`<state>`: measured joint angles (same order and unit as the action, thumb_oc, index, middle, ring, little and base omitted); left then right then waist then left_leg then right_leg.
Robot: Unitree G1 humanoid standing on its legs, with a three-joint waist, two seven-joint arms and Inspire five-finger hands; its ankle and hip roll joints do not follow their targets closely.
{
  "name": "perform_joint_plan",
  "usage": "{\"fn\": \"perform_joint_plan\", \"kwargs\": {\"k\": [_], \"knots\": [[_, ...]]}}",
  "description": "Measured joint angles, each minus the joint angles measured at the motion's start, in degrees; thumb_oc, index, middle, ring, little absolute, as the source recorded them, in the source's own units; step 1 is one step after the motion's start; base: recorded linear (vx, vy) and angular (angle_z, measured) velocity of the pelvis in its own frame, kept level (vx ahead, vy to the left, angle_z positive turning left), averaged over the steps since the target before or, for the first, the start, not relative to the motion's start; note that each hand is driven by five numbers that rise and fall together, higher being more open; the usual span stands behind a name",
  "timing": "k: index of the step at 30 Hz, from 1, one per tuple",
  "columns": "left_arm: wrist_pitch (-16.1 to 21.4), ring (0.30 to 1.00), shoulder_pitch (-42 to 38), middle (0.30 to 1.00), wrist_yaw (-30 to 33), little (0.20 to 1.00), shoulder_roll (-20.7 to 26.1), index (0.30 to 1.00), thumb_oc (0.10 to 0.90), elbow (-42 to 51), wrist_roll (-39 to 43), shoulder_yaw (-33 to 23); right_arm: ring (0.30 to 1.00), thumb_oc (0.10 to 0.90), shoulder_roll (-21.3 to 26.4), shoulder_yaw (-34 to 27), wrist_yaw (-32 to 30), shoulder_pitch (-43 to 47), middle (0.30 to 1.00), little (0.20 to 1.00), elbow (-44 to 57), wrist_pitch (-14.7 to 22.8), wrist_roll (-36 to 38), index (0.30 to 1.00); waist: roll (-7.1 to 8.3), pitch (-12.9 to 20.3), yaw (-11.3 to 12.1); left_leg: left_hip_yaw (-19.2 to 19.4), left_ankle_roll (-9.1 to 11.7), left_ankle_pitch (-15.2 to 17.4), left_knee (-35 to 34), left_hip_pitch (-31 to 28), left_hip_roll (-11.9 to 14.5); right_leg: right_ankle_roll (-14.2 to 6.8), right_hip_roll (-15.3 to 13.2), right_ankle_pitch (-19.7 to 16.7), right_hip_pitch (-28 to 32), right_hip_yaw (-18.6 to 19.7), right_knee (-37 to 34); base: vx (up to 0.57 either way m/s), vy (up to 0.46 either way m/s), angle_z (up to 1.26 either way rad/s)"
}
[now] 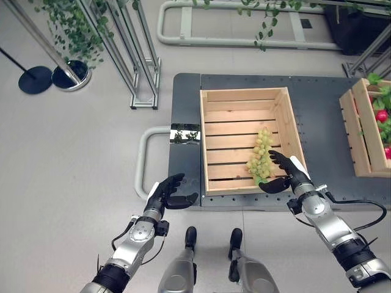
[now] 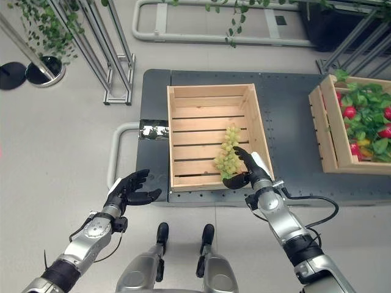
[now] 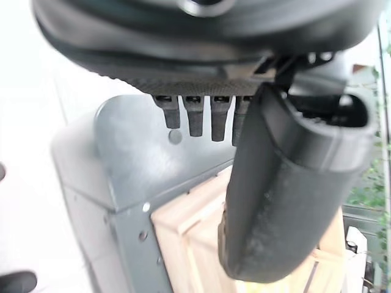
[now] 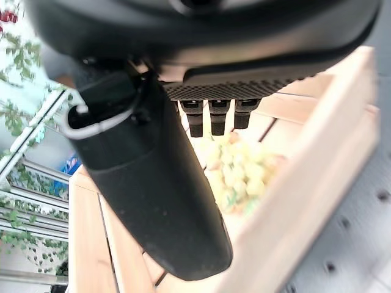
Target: Pick up the fruits from the basket on one side to the basket on the other side
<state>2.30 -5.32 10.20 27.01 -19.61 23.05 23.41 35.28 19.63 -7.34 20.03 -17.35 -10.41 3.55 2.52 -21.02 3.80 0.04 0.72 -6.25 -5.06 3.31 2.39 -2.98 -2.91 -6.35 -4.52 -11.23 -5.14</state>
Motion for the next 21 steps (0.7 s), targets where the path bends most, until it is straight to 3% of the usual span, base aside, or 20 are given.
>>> {"fn": "perform_joint_plan", "kwargs": {"k": [3,8,12,17,21], "knots": [[0.2,0.9,-0.2,0.9,-1.1,0.9,-1.3,0.9,0.8,0.2,-0.5,1.2,0.9,0.8,1.2,-0.1,-0.2,6.1,0.9,0.9,-3.4,-1.9,-0.5,0.9,-0.02,-0.2,0.2,-0.1,0.6,0.4,0.0,0.1,0.8,0.5,0.9,0.3,-0.1,-0.4,0.0,-0.01,0.001,0.0],[3.8,0.9,-2.6,0.9,-0.5,0.9,-1.3,0.9,0.8,0.8,-3.6,1.4,0.9,0.8,4.4,-0.2,-0.2,11.6,0.9,0.9,-5.6,-4.3,-0.8,0.9,0.22,-1.6,0.6,-1.3,0.9,0.3,0.0,1.3,0.5,0.6,0.5,0.5,-0.9,-1.4,0.0,0.01,0.01,0.1],[5.5,0.9,-3.7,0.9,1.7,0.9,2.5,0.9,0.8,3.1,-12.0,0.8,0.9,0.8,4.0,-0.2,-0.2,11.5,0.9,0.9,-5.3,-4.9,0.1,0.9,-0.09,-2.3,1.5,-1.3,0.8,0.3,0.0,1.5,0.3,0.5,0.4,0.6,-1.0,-1.5,0.0,0.01,0.0,0.02],[7.3,0.9,-4.9,0.9,4.7,0.9,7.6,0.9,0.8,11.4,-21.3,-1.7,0.9,0.8,1.4,-1.5,-0.2,3.6,0.9,0.9,0.5,-5.3,1.7,0.9,-0.49,-2.6,1.4,-0.7,0.6,0.4,0.0,1.4,0.2,0.5,0.5,0.6,-1.2,-0.2,0.0,0.04,0.021,-0.05],[9.3,0.9,-9.7,0.9,8.7,0.9,8.7,0.9,0.8,12.9,-26.9,-3.4,0.9,0.8,-2.5,-2.1,-0.1,-4.9,0.9,0.9,4.5,-4.3,4.1,0.9,-0.49,-2.6,-0.9,1.0,0.1,0.8,0.0,0.1,0.2,0.2,0.3,0.4,-0.8,1.3,0.0,0.04,0.035,-0.22]]}}
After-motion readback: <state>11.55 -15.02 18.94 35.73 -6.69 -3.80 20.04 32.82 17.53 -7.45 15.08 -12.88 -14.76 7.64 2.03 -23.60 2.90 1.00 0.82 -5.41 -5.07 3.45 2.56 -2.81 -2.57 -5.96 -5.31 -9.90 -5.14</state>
